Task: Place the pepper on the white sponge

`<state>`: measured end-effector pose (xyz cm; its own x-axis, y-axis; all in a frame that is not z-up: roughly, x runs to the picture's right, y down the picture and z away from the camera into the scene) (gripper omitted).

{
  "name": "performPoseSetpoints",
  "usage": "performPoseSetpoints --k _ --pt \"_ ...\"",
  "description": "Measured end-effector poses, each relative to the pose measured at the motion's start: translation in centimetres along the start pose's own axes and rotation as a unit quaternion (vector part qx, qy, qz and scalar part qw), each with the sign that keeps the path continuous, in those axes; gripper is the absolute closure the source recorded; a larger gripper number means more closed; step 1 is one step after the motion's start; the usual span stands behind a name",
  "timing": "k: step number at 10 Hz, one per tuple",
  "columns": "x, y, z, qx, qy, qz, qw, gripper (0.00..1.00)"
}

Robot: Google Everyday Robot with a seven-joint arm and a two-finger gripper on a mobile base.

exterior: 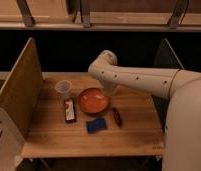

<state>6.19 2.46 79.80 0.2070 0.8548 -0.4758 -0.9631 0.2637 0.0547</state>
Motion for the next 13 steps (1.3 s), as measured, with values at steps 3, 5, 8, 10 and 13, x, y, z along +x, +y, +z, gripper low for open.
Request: performPoseSetpoints --k 3,5,8,10,13 --pt "1.8 -1.9 0.5 0.010 0.014 0.030 0.9994 0.77" --pt "4.5 -4.6 1.7 0.024 0.035 0.066 0.9969 0.77" --pt "7.1 -5.6 4.8 0.014 0.067 0.092 0.9934 0.85" --pt "7.0 -5.1 5.2 0.011 0.069 0.085 0.9939 0.86" --pt "7.1 -5.3 5.2 0.012 0.070 0.086 0.9938 0.86"
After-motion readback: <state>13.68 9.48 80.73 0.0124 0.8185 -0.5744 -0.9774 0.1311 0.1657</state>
